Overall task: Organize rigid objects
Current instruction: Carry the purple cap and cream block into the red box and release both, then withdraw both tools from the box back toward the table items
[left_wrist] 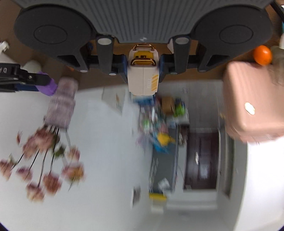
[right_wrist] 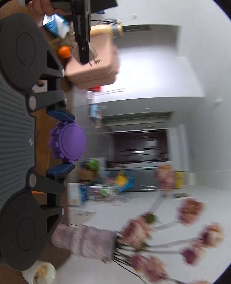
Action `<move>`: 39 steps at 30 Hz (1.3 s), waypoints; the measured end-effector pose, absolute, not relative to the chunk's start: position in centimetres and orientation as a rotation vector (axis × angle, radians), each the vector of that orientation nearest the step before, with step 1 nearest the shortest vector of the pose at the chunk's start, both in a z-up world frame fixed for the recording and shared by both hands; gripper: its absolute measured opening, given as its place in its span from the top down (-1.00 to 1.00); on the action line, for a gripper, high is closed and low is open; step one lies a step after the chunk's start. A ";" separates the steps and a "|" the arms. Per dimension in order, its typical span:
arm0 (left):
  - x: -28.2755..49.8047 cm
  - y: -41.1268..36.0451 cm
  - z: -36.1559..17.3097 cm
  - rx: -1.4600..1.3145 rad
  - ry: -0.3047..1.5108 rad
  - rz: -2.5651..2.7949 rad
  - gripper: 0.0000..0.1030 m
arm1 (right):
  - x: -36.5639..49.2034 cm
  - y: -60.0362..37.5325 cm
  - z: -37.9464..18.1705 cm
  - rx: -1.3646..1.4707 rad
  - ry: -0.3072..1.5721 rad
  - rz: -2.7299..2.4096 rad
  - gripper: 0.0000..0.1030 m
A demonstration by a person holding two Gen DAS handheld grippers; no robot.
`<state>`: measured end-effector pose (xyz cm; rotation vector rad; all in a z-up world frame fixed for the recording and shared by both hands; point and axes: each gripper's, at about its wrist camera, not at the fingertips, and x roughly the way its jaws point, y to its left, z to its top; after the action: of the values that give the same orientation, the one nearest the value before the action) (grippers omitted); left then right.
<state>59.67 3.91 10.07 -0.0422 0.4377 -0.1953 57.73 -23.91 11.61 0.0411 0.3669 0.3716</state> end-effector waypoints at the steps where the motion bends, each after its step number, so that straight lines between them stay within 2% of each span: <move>1: 61.5 4.0 8.9 -0.058 0.497 -0.198 0.39 | 59.7 -23.5 11.1 0.046 0.426 0.378 0.01; 6: 68.7 4.0 2.5 -0.107 0.754 -0.209 0.39 | 68.9 -21.1 6.5 0.068 0.714 0.396 0.01; 9: 71.2 4.0 0.1 -0.127 0.837 -0.193 0.39 | 72.4 -19.5 3.2 0.034 0.826 0.344 0.01; 10: 71.7 4.0 -0.2 -0.132 0.848 -0.194 0.33 | 73.1 -19.1 2.3 0.023 0.843 0.322 0.01; 11: 72.1 4.1 -0.5 -0.141 0.861 -0.221 0.12 | 73.6 -18.5 1.5 0.008 0.859 0.310 0.01; 13: 72.5 4.3 -0.6 -0.160 0.880 -0.221 0.07 | 74.2 -17.7 0.4 -0.004 0.881 0.301 0.00; 15: 72.2 4.6 -0.2 -0.160 0.866 -0.219 -0.10 | 74.4 -17.0 -0.3 -0.002 0.897 0.275 0.00; 17: 71.4 4.9 0.7 -0.155 0.848 -0.218 -0.29 | 74.5 -16.7 0.0 -0.006 0.905 0.271 -0.15; 18: 70.9 4.8 1.4 -0.145 0.838 -0.220 -0.31 | 74.3 -16.5 0.4 -0.012 0.902 0.275 -0.26; 21: 69.3 5.3 3.5 -0.120 0.808 -0.215 -0.55 | 72.9 -16.6 2.4 -0.024 0.868 0.294 -0.31; 27: 65.2 5.8 8.8 -0.068 0.745 -0.162 -0.62 | 68.9 -18.7 7.7 -0.014 0.814 0.282 -0.42; 32: 59.6 5.5 13.8 -0.018 0.654 -0.144 -0.74 | 63.5 -20.9 13.5 -0.019 0.744 0.260 -0.47; 34: 57.1 5.3 15.6 -0.002 0.619 -0.141 -0.76 | 60.9 -21.7 15.7 -0.021 0.707 0.257 -0.54; 39: 50.0 5.3 19.4 0.017 0.496 -0.136 -0.93 | 54.4 -23.4 19.6 -0.020 0.623 0.253 -0.59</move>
<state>49.96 5.32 19.41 0.0173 0.4958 -0.1365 54.40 -23.37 19.57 -0.0203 0.6226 0.2533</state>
